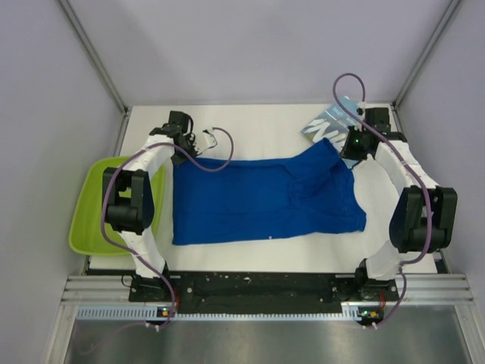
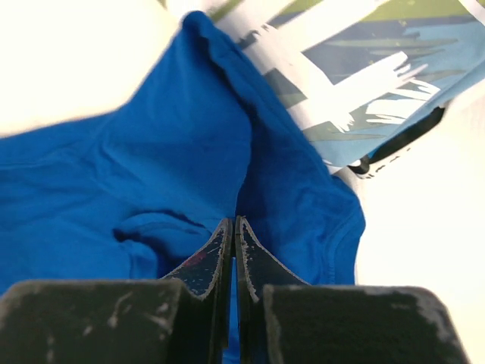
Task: Fold and stack the t-shirts
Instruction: Grap the side of the flattened tshirt furthest away from the robot with both arms, then fold the other side of the tshirt into a rectangle
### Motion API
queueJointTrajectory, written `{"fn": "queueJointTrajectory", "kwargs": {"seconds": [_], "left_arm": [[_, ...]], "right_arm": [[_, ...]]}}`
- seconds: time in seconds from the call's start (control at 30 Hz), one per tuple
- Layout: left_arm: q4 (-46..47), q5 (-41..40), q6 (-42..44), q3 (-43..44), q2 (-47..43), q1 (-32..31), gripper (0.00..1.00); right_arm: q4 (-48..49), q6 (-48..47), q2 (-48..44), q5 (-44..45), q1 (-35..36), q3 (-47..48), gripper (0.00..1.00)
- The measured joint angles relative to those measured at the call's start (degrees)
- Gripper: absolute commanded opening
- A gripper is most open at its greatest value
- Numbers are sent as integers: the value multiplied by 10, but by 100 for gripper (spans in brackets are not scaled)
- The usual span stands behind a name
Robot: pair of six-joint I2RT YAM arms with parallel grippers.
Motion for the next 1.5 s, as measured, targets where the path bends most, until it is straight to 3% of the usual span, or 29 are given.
{"fn": "queueJointTrajectory", "kwargs": {"seconds": [0.4, 0.63, 0.93, 1.27, 1.5], "left_arm": [[15, -16, -9, 5, 0, 0, 0], [21, -25, -17, -9, -22, 0, 0], [16, -16, -1, -119, -138, 0, 0], [-13, 9, 4, -175, -141, 0, 0], [-24, 13, 12, -199, -140, -5, 0]], "right_arm": [[-2, 31, -55, -111, 0, 47, 0], [-5, 54, -159, -143, 0, 39, 0], [-50, 63, -289, -146, -26, -65, 0], [-93, 66, -338, -126, -48, -207, 0], [-113, 64, -368, -112, -76, -239, 0]]}}
